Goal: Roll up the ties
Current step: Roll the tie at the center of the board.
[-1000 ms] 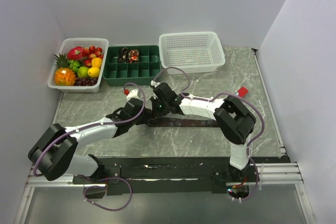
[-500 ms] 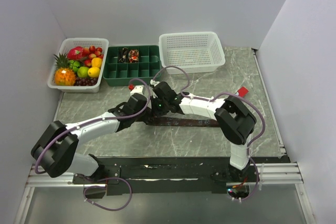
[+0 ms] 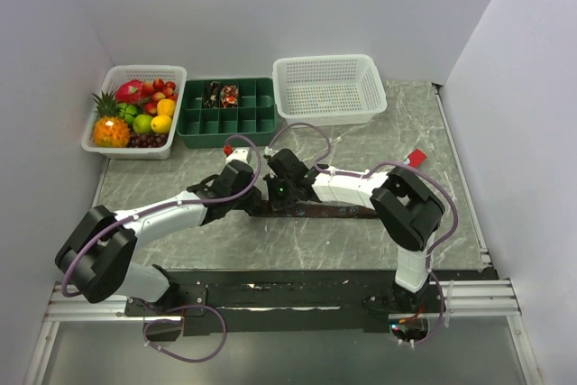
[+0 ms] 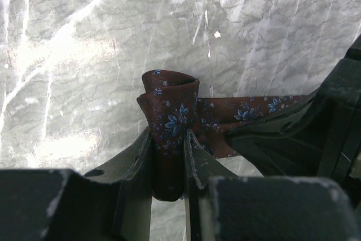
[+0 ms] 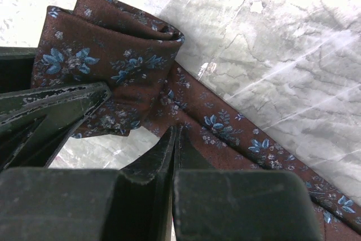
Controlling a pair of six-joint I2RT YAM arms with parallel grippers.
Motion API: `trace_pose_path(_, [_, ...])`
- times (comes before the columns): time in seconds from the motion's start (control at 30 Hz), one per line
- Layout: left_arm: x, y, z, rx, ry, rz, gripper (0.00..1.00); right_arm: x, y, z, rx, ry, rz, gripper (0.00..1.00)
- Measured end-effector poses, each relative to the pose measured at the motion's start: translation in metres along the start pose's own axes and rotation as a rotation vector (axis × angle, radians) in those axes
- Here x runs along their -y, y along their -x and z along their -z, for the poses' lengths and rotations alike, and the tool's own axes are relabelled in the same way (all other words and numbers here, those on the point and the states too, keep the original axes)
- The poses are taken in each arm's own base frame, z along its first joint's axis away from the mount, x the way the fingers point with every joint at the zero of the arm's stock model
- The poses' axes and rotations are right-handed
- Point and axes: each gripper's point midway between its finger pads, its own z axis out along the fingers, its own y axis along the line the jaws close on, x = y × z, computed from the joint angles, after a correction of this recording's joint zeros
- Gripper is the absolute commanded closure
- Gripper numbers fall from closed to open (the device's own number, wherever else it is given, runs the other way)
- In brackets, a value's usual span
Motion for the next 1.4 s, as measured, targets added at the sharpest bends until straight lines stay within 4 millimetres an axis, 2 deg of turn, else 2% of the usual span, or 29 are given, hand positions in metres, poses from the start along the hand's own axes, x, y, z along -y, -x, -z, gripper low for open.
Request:
trace_pose_path(0.33, [0.002, -0.001, 0.002, -0.007, 0.002, -0.039, 0.98, 0.010, -0.007, -0.005, -0.022, -0.045, -0.004, 1.00])
trace_pose_path(0.77, [0.016, -0.004, -0.005, -0.023, 0.086, -0.175, 0.96, 0.007, -0.003, -0.009, -0.030, -0.029, -0.010, 1.00])
trace_pose_path(1.17, [0.025, -0.005, -0.010, -0.013, 0.171, -0.236, 0.97, 0.015, -0.002, 0.001, 0.009, 0.116, -0.134, 1.00])
trace_pose_path(1.4, [0.029, -0.006, -0.010, -0.001, 0.217, -0.262, 0.92, 0.004, 0.004, 0.002, 0.035, 0.221, -0.195, 1.00])
